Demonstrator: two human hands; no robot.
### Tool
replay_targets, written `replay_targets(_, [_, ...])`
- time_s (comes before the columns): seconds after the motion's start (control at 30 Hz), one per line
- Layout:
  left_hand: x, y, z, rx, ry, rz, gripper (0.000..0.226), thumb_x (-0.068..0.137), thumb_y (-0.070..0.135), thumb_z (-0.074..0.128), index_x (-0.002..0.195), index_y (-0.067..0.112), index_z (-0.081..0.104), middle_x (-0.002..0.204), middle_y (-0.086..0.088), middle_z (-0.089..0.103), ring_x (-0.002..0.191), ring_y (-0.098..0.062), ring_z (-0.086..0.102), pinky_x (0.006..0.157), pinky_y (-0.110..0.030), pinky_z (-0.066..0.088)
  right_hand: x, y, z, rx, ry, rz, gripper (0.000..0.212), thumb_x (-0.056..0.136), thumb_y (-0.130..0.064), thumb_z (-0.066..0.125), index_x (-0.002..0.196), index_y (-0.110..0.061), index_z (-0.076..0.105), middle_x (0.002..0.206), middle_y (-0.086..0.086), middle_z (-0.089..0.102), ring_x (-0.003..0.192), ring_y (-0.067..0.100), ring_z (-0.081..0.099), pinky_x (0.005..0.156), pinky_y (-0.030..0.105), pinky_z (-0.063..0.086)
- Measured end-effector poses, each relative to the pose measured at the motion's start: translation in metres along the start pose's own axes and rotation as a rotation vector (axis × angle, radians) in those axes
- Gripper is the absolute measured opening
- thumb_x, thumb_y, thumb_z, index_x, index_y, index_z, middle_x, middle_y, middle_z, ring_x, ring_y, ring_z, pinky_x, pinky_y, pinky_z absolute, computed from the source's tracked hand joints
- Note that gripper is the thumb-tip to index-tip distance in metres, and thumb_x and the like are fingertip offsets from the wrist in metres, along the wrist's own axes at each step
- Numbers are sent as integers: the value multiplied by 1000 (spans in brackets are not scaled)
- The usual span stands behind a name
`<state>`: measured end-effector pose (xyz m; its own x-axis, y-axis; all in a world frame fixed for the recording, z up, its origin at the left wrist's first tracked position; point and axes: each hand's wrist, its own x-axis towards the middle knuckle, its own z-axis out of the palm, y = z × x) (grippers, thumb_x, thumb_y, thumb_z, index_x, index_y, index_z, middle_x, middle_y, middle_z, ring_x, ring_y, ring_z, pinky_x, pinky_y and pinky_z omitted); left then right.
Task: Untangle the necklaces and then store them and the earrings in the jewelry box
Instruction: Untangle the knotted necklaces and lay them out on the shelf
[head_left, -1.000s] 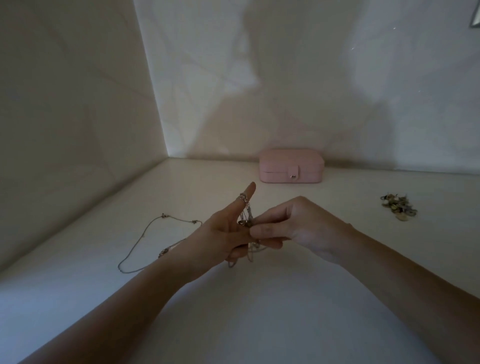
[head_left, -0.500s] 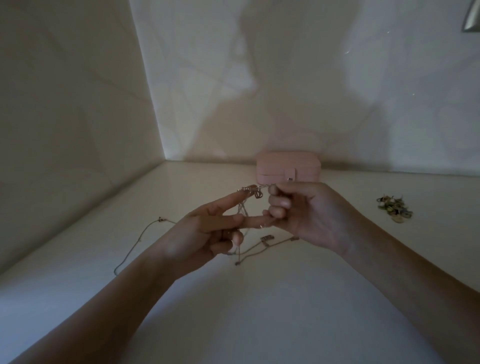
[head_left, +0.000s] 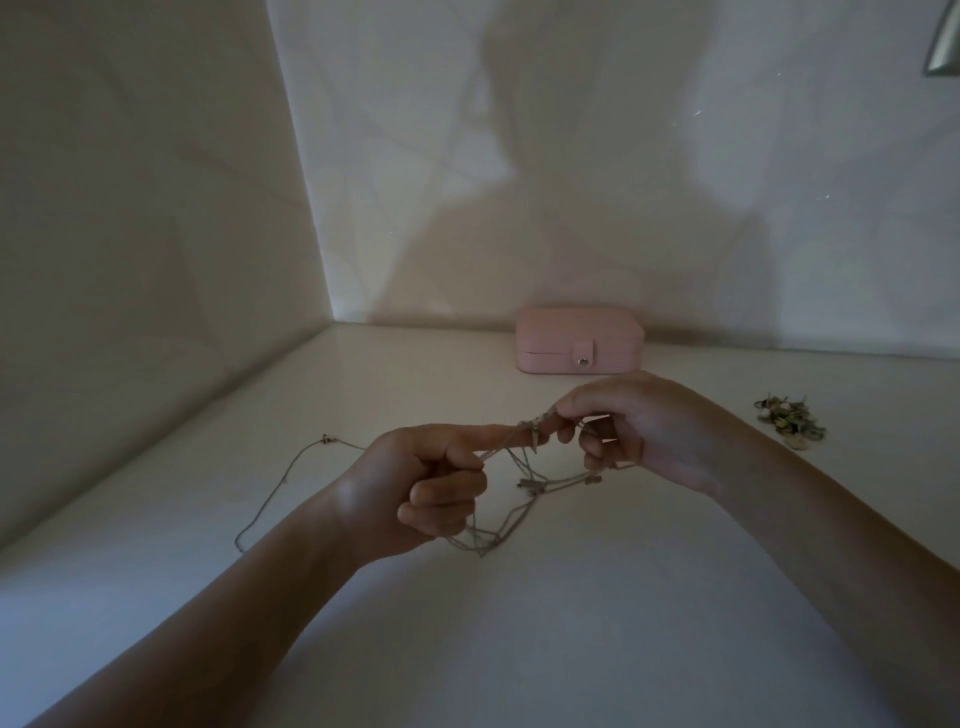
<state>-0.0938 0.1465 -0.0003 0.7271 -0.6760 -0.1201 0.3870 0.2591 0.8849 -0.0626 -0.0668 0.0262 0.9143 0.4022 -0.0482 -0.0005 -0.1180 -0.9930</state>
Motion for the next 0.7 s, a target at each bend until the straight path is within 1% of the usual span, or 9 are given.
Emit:
replay_targets(0.1, [-2, 2, 0, 53, 32, 5, 46, 74, 3, 38, 106, -2, 71, 31, 7, 31, 23, -3, 28, 27, -14, 21, 2, 0, -1, -79, 121, -48, 21, 88, -7, 56, 78, 2, 72, 65, 4, 61, 42, 10, 38, 41, 20, 37])
replay_targets(0.17, [-2, 2, 0, 112, 117, 41, 37, 76, 3, 39, 81, 4, 76, 31, 7, 29, 23, -3, 25, 29, -15, 19, 2, 1, -4, -55, 163, -44, 21, 89, -8, 55, 76, 1, 69, 60, 2, 58, 38, 8, 32, 36, 18, 30])
replay_targets(0.23, [-2, 1, 1, 162, 197, 84, 36, 75, 5, 35, 60, 9, 67, 32, 6, 28, 25, -4, 23, 31, -16, 18, 3, 1, -8, -59, 175, -45, 23, 91, -9, 52, 76, 0, 66, 54, 1, 50, 35, 6, 26, 34, 17, 20])
replay_targets(0.3, [-1, 1, 2, 201, 263, 128, 33, 72, 5, 34, 50, 12, 58, 37, 3, 33, 31, -6, 23, 33, -16, 19, 3, 2, -10, -68, 148, -55, 23, 93, -10, 49, 79, 0, 65, 48, 0, 39, 34, 6, 20, 33, 18, 12])
replay_targets(0.4, [1, -1, 0, 277, 408, 194, 39, 78, 1, 32, 50, 12, 56, 58, -4, 52, 44, -9, 32, 40, -18, 21, 3, -1, -15, 37, 28, -21, 21, 94, -11, 48, 77, -4, 59, 39, -2, 28, 31, 6, 13, 32, 16, 9])
replay_targets(0.47, [3, -1, -1, 248, 507, 241, 42, 84, 1, 32, 52, 10, 56, 72, -4, 60, 52, -10, 37, 42, -20, 22, 1, -4, -17, 103, -28, -4, 23, 92, -11, 50, 69, -10, 55, 39, -2, 30, 29, 4, 14, 30, 14, 11])
replay_targets(0.53, [5, -1, -3, 166, 580, 289, 40, 85, 3, 34, 51, 10, 54, 78, -4, 64, 54, -10, 40, 42, -20, 24, 2, -7, -19, 265, -19, -24, 14, 83, -12, 54, 71, -10, 60, 47, 0, 43, 30, 4, 24, 30, 14, 21])
replay_targets(0.6, [5, 2, -4, 70, 591, 332, 32, 79, 6, 38, 49, 12, 50, 81, -5, 68, 52, -10, 40, 41, -20, 23, 6, -7, -24, 475, 65, -40, 11, 82, -12, 54, 77, -6, 62, 60, 3, 57, 38, 7, 44, 34, 14, 35])
replay_targets(0.7, [3, 4, -6, -64, 542, 369, 20, 67, 12, 38, 47, 14, 44, 70, -4, 63, 46, -10, 32, 39, -20, 17, 13, -5, -36, 680, 236, -31, 21, 93, -10, 45, 75, -7, 56, 61, 4, 63, 51, 13, 62, 46, 19, 53])
